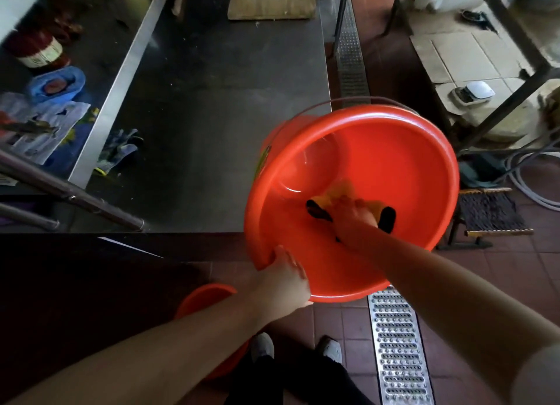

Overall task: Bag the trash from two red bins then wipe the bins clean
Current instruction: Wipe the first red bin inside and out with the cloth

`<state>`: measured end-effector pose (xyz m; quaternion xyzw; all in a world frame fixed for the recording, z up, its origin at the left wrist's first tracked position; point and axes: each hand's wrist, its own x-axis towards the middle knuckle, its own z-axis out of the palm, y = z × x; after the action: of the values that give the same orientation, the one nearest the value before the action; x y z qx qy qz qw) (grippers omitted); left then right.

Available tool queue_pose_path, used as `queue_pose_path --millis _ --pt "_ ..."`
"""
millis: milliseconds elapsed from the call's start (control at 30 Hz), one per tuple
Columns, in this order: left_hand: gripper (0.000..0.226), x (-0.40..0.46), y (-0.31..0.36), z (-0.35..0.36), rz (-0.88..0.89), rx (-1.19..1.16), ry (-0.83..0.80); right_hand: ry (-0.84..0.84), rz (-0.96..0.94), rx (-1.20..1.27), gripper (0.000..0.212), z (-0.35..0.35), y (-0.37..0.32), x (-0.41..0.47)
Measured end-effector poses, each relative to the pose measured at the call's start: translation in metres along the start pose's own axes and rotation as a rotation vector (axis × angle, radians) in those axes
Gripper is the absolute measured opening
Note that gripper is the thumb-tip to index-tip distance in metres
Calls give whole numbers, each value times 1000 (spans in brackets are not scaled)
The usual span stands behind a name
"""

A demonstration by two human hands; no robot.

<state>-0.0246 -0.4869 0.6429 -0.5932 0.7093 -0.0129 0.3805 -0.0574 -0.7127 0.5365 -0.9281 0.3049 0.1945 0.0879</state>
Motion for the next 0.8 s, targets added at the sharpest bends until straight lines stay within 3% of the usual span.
queue_pose_path --millis 67,133,200,267,400,500,633,800 --pt "40 6 1 2 34 26 -11 0 110 37 56 5 -17 15" --pt "35 9 -1 2 14 22 -15 -36 0 141 62 15 -38 19" --pt "44 9 -1 5 -26 2 -35 44 -123 247 47 24 -41 22" --pt "42 10 3 13 -26 19 -26 81 -131 324 38 22 -30 27" --pt "53 8 -1 12 -114 -61 74 -55 -72 133 47 22 -33 31" --pt "54 9 -5 16 -40 -33 170 -52 -85 105 53 20 -35 12" --pt "34 10 -10 18 41 -93 201 -66 -141 61 66 16 -25 -33" --pt "42 11 -9 14 0 -166 103 -38 -177 63 57 8 -25 -97"
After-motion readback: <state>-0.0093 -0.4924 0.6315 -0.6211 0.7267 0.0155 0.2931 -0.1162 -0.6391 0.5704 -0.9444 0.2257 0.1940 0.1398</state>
